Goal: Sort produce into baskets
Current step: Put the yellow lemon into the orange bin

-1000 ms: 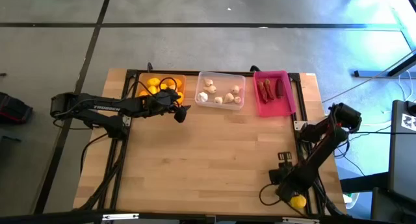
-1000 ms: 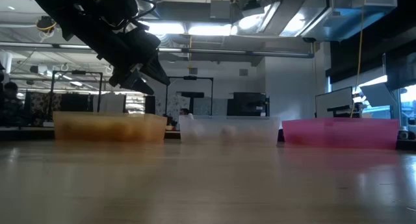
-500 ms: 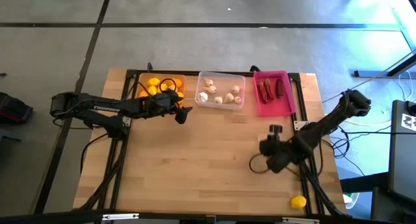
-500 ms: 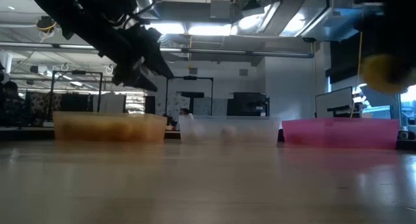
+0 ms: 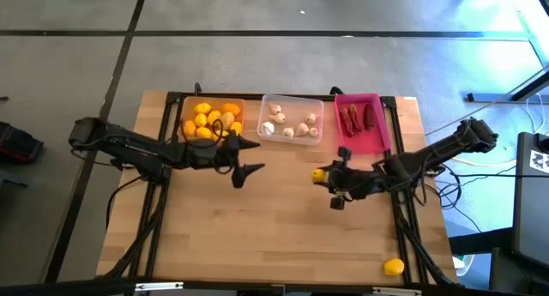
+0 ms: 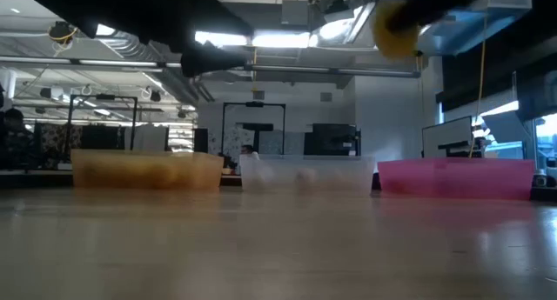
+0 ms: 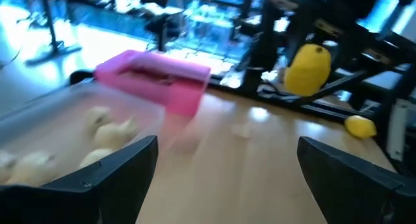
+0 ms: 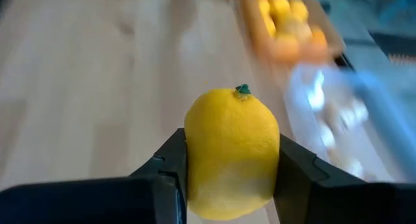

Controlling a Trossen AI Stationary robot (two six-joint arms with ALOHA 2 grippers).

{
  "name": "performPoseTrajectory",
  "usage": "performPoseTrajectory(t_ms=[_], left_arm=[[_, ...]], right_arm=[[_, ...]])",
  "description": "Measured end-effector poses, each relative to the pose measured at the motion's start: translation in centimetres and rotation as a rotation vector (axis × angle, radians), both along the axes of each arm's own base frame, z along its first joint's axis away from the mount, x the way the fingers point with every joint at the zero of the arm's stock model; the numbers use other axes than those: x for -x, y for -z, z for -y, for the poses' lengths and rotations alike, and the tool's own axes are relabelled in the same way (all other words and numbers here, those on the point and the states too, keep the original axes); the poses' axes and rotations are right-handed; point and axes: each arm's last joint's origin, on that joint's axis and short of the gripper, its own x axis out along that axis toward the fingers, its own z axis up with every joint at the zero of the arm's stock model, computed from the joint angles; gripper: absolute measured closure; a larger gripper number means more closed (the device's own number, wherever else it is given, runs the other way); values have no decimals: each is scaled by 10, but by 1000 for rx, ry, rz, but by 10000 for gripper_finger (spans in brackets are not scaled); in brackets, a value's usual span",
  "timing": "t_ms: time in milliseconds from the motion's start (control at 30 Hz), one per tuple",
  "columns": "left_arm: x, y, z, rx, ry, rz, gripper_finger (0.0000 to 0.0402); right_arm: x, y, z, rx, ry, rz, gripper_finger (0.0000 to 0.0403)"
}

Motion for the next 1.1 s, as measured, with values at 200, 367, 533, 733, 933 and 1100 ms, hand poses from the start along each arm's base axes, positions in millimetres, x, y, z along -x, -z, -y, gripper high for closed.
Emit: performPoseTrajectory(t_ms=[200, 367, 533, 733, 933, 1100], left_arm=[[-10, 3, 21, -73, 92, 68, 37], [-22, 6, 36, -130, 144, 113, 37], [-44, 4, 44, -144, 157, 112, 37], [-69, 1, 49, -141, 153, 133, 37], [-85, 1, 54, -110, 157, 144, 37], [-86, -4, 62, -119, 179, 156, 38]], right_arm=[[-16, -13, 6, -31, -78, 143, 264], [-27, -21, 11, -74, -111, 245, 263], [-38, -26, 10, -65, -142, 336, 263], [-52, -22, 5, -43, -169, 394, 263], [-64, -14, 1, -26, -178, 412, 262], [-71, -4, -1, -16, -181, 382, 262]])
